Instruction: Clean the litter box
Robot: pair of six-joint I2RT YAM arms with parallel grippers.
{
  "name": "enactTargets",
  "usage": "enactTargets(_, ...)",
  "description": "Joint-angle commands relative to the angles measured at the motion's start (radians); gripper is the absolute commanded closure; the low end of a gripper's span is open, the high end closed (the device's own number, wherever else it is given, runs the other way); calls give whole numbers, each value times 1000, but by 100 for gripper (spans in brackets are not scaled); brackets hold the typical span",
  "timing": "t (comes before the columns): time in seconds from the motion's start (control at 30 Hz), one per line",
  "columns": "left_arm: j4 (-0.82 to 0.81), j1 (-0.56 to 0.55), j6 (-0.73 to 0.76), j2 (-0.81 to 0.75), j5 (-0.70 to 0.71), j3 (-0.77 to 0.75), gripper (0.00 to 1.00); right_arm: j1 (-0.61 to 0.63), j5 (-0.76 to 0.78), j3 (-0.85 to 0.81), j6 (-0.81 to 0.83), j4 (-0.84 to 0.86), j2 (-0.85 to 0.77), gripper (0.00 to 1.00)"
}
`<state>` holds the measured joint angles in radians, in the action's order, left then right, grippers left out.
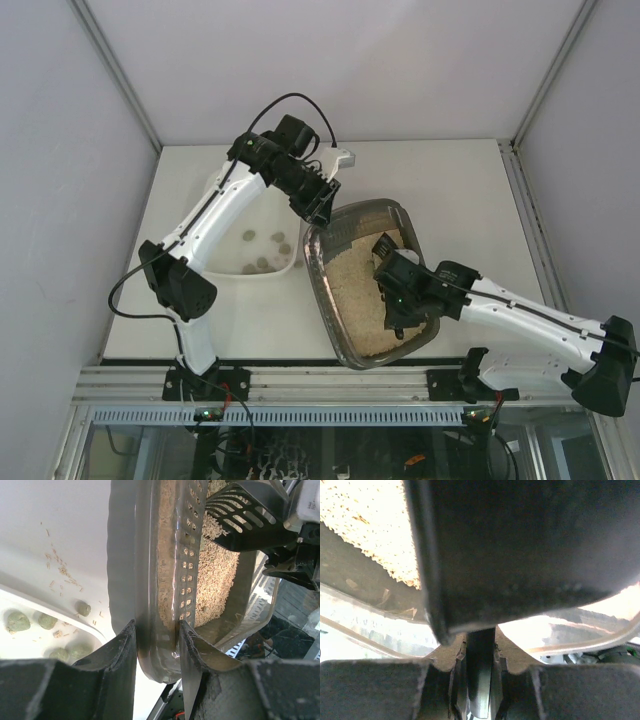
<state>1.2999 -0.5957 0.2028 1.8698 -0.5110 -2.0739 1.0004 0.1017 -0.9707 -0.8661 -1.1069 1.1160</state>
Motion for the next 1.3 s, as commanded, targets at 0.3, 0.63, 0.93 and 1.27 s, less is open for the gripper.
enactTargets(0.3,-54,-6,22,6,-37,-33,100,-20,-181,177,14,318,22,100)
enactTargets(0.63,-55,-6,20,19,-41,-41,100,-38,-402,197,22,517,103,100)
enactTargets(0.93,-53,-6,20,61,-36,-62,100,-94,-494,281,4,671,111,100)
enactTargets(1.27,-107,-3,43,140,22,-58,100,-225,-483,376,10,559,-155,100)
